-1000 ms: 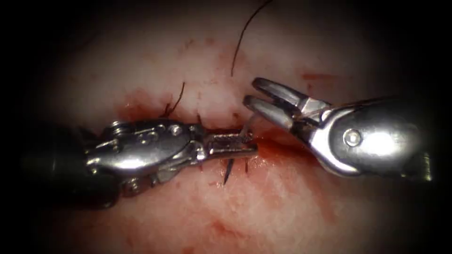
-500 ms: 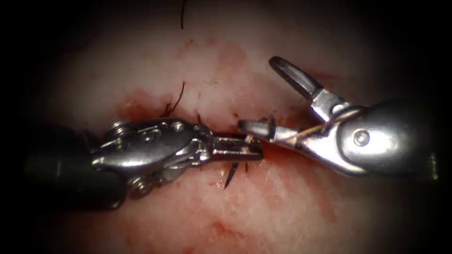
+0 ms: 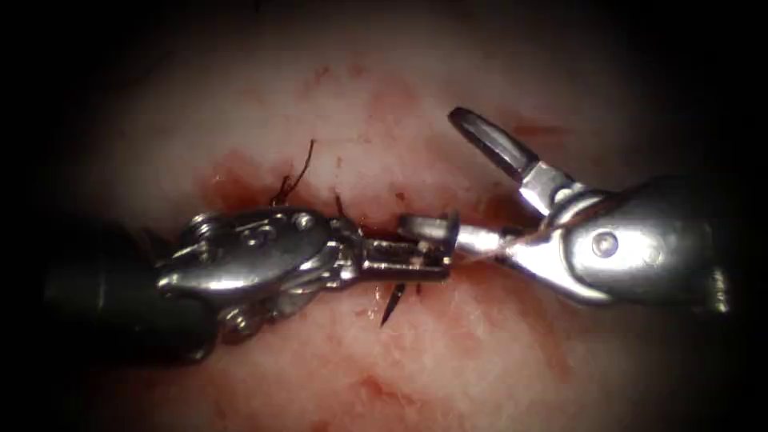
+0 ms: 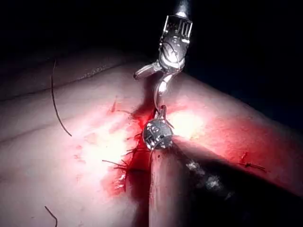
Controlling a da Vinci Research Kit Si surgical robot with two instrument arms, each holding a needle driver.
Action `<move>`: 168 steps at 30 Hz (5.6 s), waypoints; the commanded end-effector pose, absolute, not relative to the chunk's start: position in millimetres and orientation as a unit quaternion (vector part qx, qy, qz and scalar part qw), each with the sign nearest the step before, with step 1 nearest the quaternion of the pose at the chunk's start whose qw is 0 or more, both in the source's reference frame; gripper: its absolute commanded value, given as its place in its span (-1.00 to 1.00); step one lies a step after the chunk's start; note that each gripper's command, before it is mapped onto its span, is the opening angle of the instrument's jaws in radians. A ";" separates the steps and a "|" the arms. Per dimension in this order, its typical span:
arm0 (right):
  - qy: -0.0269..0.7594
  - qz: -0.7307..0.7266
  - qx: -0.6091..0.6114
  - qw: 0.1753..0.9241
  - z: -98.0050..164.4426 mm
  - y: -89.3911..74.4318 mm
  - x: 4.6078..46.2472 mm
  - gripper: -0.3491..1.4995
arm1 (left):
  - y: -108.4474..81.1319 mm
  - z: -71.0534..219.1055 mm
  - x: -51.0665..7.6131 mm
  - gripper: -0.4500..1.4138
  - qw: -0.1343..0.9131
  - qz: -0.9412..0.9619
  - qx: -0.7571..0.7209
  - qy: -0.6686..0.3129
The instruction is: Wound Closure
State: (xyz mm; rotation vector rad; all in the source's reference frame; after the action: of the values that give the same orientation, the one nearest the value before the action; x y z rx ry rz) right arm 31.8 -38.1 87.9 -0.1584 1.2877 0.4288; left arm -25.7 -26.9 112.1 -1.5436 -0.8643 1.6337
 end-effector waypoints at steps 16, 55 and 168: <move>0.575 0.173 -0.039 0.799 88.2 -38.9 31.1 -1.00 | -26.9 112.4 -26.5 -1.00 0.359 0.633 -0.598 -0.336; 0.612 0.069 -0.087 0.783 91.7 -32.5 24.5 -1.00 | -32.6 119.6 -33.2 0.46 0.280 0.758 -0.513 -0.289; 0.582 -0.049 -0.063 0.809 101.0 -40.2 28.6 -1.00 | -32.8 118.6 -32.2 0.33 0.273 0.759 -0.498 -0.319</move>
State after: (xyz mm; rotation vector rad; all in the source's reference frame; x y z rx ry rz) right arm 27.9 -40.0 100.7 -0.1330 1.2387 -0.1033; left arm -31.7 -32.4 118.1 -1.3394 -0.8560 2.0417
